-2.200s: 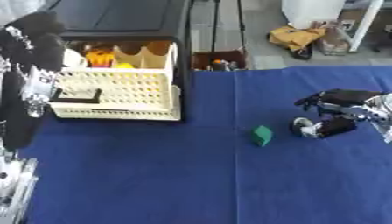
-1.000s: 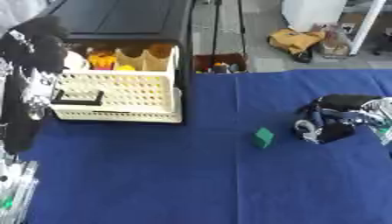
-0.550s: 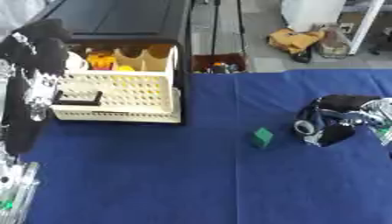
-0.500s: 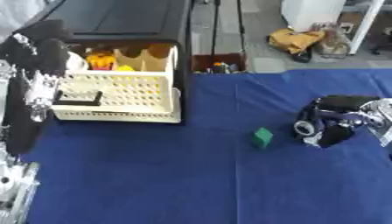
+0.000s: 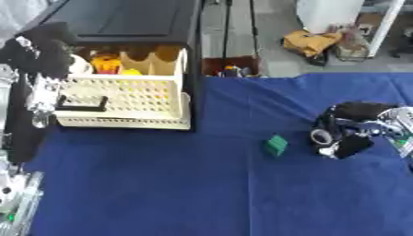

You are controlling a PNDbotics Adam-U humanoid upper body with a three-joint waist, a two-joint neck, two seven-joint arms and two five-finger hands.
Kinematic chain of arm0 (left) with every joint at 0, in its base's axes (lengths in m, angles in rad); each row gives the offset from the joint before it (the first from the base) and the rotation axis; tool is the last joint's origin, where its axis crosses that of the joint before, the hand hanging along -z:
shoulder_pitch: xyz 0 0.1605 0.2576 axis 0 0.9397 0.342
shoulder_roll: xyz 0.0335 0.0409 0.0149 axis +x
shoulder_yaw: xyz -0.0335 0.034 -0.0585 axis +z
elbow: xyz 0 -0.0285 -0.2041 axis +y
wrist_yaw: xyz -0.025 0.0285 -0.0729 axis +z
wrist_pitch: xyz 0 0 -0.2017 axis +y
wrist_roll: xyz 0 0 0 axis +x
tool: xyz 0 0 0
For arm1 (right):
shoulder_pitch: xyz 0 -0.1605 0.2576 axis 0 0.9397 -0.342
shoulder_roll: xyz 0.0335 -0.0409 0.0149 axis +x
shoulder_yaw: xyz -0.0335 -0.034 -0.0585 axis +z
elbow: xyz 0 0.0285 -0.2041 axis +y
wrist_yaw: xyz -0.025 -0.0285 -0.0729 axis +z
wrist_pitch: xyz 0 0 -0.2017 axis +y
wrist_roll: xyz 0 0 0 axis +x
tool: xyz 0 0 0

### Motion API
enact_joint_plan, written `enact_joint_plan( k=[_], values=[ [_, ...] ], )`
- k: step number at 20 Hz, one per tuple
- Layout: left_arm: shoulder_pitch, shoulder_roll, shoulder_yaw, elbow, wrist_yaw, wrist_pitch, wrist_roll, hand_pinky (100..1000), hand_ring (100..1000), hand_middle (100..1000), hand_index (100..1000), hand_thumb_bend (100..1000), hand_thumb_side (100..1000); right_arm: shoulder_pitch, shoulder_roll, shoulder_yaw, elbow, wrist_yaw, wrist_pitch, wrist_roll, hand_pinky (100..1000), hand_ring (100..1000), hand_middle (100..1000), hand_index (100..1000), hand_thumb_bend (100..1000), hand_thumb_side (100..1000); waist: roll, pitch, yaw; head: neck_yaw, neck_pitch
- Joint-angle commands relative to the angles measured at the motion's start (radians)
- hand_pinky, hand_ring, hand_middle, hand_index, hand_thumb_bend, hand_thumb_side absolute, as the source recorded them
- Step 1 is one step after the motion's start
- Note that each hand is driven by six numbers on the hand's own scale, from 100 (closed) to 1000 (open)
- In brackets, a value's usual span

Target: Pick up objects from table and place into drawer.

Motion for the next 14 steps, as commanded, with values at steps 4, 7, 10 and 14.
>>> enact_joint_plan(
  k=[4, 7, 10, 14],
  values=[
    [-0.005, 0.008, 0.001, -0.013, 0.005, -0.001, -0.006, 755, 829, 682, 807, 470, 868, -0.009, -0.027, -0.002, 0.017, 0.023, 0.014, -0.052, 256, 449, 497, 784, 198, 540, 0.001, -0.018, -0.002, -0.003, -0.006],
    [-0.005, 0.007, 0.001, -0.013, 0.005, 0.000, -0.007, 757, 830, 683, 806, 468, 868, -0.009, -0.025, -0.004, 0.019, 0.014, 0.022, -0.069, 247, 444, 483, 767, 185, 514, 0.001, -0.017, -0.002, -0.004, -0.006],
    [-0.005, 0.007, 0.001, -0.013, 0.006, 0.000, -0.008, 761, 832, 683, 806, 466, 867, -0.010, -0.025, -0.004, 0.018, 0.002, 0.027, -0.079, 239, 436, 468, 747, 181, 508, 0.001, -0.017, -0.001, -0.004, -0.006],
    [-0.005, 0.006, 0.001, -0.013, 0.005, 0.001, -0.011, 764, 834, 684, 805, 464, 867, -0.012, -0.026, -0.004, 0.010, -0.016, 0.033, -0.089, 234, 430, 455, 732, 172, 506, 0.001, -0.018, -0.001, -0.005, -0.006]
  ],
)
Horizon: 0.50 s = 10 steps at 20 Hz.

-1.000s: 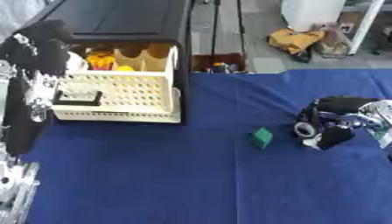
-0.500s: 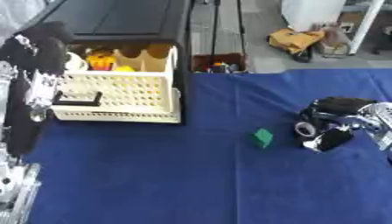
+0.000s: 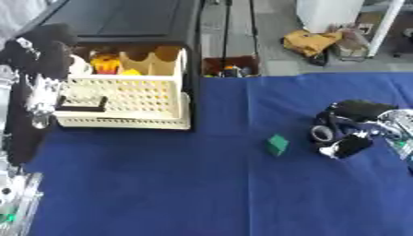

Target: Pick up objects from table and place into drawer.

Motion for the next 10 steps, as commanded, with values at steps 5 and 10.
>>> enact_joint_plan(
  k=[5, 10],
  values=[
    [-0.006, 0.006, 0.000, -0.013, 0.002, 0.000, -0.008, 764, 833, 685, 804, 464, 867, -0.018, -0.031, -0.005, -0.021, -0.022, 0.016, -0.013, 233, 426, 443, 718, 161, 490, -0.002, -0.021, -0.001, -0.004, -0.006],
    [-0.007, 0.008, -0.001, -0.013, 0.001, 0.000, -0.009, 765, 833, 686, 805, 463, 865, -0.032, -0.036, -0.002, -0.044, -0.039, 0.023, -0.012, 234, 424, 435, 714, 147, 479, -0.006, -0.026, -0.002, -0.003, -0.005]
  ],
)
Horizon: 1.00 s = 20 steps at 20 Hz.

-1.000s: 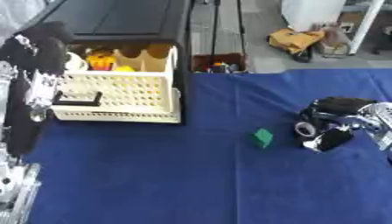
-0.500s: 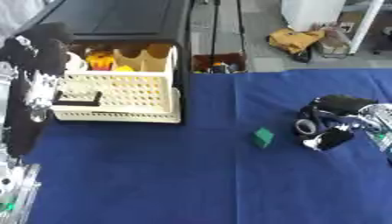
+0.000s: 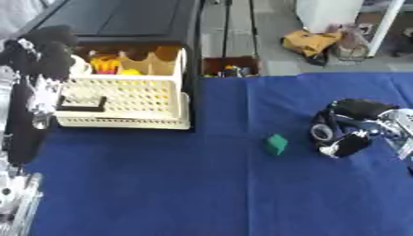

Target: Pick up objects from table and place into drawer.

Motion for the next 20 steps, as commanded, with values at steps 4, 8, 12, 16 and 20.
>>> enact_joint_plan(
  k=[4, 8, 12, 16, 20],
  values=[
    [-0.009, 0.008, -0.002, -0.013, 0.001, 0.000, -0.005, 764, 833, 686, 805, 462, 865, -0.039, -0.040, 0.000, -0.052, -0.038, 0.014, 0.003, 234, 421, 427, 707, 133, 468, -0.006, -0.029, 0.000, -0.003, -0.005],
    [-0.010, 0.008, -0.003, -0.013, 0.001, 0.000, -0.007, 765, 833, 687, 806, 461, 865, -0.050, -0.043, 0.003, -0.076, -0.058, 0.023, 0.010, 235, 419, 420, 703, 119, 464, -0.008, -0.032, 0.000, -0.004, -0.006],
    [-0.010, 0.009, -0.004, -0.013, 0.001, 0.000, -0.009, 764, 833, 688, 806, 462, 863, -0.067, -0.045, 0.006, -0.104, -0.084, 0.032, 0.018, 237, 418, 415, 703, 100, 458, -0.011, -0.036, 0.001, -0.005, -0.007],
    [-0.011, 0.010, -0.005, -0.013, 0.000, -0.001, -0.010, 765, 833, 689, 807, 464, 862, -0.106, -0.039, 0.018, -0.134, -0.107, 0.033, 0.032, 238, 417, 414, 703, 100, 445, -0.018, -0.042, 0.005, -0.009, -0.007],
    [-0.010, 0.011, -0.007, -0.013, 0.000, -0.001, -0.012, 764, 832, 689, 807, 465, 860, -0.154, -0.021, 0.025, -0.148, -0.128, 0.032, 0.044, 240, 416, 411, 702, 100, 435, -0.027, -0.050, 0.009, -0.011, -0.007]
  ],
)
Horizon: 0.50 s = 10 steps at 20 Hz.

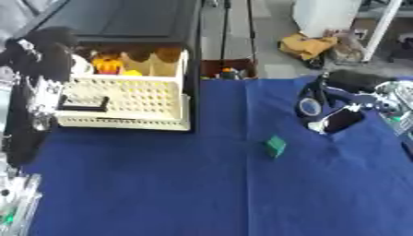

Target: Pick up objects from table and place into drawer.

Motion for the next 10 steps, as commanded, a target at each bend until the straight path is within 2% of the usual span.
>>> enact_joint_plan(
  k=[1, 10],
  values=[
    [-0.010, 0.011, -0.002, -0.013, 0.000, -0.001, -0.005, 764, 832, 689, 806, 464, 860, -0.050, -0.007, -0.001, -0.029, -0.021, -0.001, 0.009, 240, 416, 410, 701, 100, 434, -0.004, -0.032, 0.003, -0.004, -0.007],
    [-0.009, 0.007, -0.007, -0.013, -0.001, -0.002, -0.010, 764, 831, 691, 806, 468, 858, -0.157, 0.060, -0.008, 0.000, -0.024, 0.003, 0.006, 240, 413, 403, 697, 100, 415, -0.031, -0.050, 0.030, -0.012, -0.014]
  ],
)
